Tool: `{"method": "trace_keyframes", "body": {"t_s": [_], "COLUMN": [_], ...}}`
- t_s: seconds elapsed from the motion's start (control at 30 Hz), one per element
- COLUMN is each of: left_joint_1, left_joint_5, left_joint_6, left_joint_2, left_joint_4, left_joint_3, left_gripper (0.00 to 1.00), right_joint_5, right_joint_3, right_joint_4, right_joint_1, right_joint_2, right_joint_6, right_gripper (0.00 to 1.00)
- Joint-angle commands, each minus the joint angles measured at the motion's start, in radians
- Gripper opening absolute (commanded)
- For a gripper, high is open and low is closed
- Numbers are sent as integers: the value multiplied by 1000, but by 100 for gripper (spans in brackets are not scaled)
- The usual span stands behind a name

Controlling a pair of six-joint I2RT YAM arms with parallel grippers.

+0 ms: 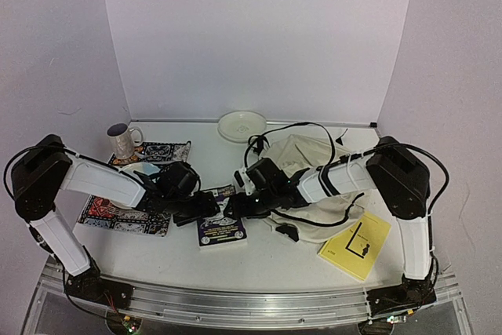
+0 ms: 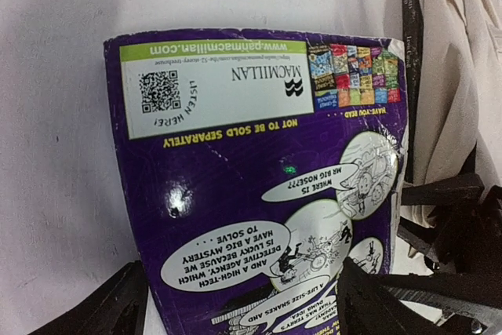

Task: Pack the student bag
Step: Move the book to the center of the board, then pick up the book from the center of the board.

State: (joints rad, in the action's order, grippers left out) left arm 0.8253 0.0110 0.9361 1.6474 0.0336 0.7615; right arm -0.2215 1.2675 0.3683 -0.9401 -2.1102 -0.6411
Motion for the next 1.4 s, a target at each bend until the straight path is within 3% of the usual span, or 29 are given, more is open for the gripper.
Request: {"method": "trace_keyframes", "body": {"t_s": [0.0,0.23,0.53,0.77,1.13,1.3,1.37], "left_joint_1": [-2,-3,-3,-3,-3,-3,-3], "left_joint_5": [113,182,112,87,58,58,53], "left_joint_6": [53,131,157,169,176,180,179], "left_joint_2": [-14,-38,-108,-140,-177,-179,-183], "left_joint_4": [-131,-259,-270,-276,-287,-299,-300], "left_joint_3": [-36,-72,-114,-134,-156,-161,-164], "left_gripper": [83,81,81,80,79,79,79], "right_joint_5": [-105,-180,-193,-200,-207,-210,-209], "right_joint_3": [20,0,-35,-36,-34,-34,-36], "right_joint_4": [9,112,142,146,129,127,127], "right_joint_1": [7,6,7,8,23,29,31], "right_joint_2": [-39,62,171,146,54,44,58], "right_joint_6": [-14,-18,-19,-37,-56,-56,-53], "right_gripper": [61,54,50,42,39,27,17]}}
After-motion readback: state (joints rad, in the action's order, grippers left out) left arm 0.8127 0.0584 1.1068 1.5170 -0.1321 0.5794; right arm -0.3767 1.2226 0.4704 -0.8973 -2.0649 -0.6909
